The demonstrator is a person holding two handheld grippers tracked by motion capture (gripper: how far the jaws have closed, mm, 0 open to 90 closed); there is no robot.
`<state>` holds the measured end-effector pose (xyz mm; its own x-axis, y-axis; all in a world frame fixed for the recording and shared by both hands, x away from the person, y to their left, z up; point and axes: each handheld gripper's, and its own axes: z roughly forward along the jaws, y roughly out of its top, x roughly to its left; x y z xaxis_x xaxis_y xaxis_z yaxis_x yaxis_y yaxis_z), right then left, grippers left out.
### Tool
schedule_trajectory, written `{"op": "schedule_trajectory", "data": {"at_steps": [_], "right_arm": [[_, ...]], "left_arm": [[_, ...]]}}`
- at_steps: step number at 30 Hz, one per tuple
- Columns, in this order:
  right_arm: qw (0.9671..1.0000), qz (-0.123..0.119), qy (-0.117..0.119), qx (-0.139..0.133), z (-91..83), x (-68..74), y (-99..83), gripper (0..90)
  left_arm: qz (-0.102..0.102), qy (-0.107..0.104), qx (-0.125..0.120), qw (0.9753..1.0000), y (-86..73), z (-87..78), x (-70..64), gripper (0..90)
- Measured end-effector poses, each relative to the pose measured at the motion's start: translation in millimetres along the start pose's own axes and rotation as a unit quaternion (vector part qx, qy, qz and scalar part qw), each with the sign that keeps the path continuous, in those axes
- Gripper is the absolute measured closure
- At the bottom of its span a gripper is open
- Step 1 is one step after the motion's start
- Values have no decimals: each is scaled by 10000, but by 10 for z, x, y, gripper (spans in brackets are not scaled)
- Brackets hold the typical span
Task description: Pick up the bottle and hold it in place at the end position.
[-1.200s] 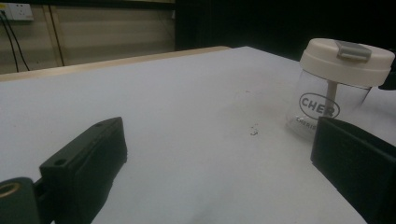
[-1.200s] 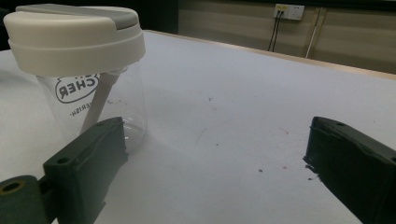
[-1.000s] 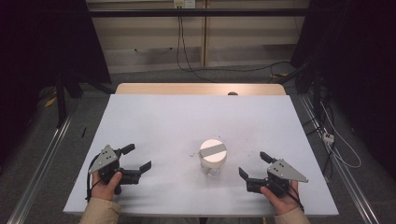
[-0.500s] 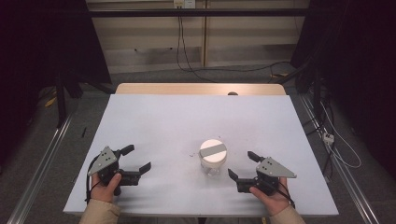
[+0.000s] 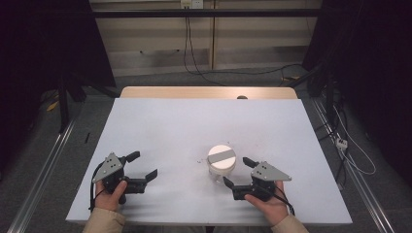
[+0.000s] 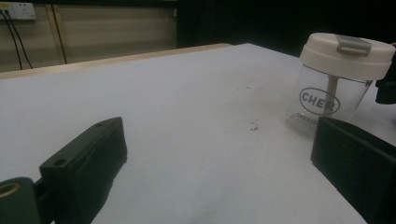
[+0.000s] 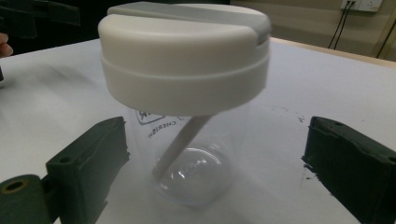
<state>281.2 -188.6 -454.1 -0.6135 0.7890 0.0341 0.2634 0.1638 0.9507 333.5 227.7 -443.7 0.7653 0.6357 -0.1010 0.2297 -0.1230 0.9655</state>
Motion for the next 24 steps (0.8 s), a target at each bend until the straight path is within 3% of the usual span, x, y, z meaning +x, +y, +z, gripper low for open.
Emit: {"op": "schedule_trajectory", "data": {"at_steps": [5, 24], "right_arm": [[9999, 51, 126, 45, 110, 66, 37, 55], [9997, 123, 82, 214, 470, 153, 117, 96]], "left_arm": [[-42, 7, 5, 10000, -5, 8, -4, 32], [-18, -31, 74, 10000, -11, 23, 6, 32]]}}
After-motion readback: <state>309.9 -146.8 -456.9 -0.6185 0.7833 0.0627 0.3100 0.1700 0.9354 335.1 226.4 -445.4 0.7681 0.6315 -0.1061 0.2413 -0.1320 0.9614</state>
